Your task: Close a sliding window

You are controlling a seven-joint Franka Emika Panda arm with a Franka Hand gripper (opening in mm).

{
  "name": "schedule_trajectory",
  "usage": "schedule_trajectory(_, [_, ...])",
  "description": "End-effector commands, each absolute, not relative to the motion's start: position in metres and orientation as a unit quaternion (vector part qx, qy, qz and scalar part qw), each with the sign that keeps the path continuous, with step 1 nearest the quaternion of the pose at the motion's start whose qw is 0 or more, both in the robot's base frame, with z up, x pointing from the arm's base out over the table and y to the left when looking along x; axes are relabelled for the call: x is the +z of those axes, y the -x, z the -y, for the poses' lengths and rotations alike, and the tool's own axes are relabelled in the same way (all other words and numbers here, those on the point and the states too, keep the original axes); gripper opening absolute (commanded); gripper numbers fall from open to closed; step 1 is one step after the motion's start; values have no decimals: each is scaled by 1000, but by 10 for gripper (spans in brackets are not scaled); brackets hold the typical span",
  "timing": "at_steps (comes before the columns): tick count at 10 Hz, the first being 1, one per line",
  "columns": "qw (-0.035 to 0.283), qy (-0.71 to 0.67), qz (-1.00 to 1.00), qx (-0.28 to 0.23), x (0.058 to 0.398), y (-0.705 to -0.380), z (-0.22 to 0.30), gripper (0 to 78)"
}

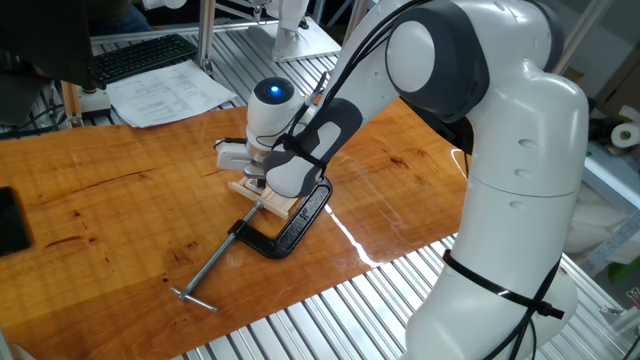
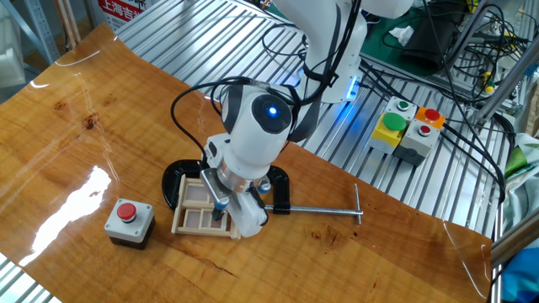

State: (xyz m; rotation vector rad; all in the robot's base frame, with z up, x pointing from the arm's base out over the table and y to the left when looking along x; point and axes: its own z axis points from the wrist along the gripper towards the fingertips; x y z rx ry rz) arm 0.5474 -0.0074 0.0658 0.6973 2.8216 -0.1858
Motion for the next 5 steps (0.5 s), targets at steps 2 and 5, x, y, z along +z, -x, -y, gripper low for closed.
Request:
schedule_trajectory(2, [104,-246,-962,-55,67,-534,-7,0])
schedule_trajectory(5, [97,-251,-962,-39,68,-529,-12,0])
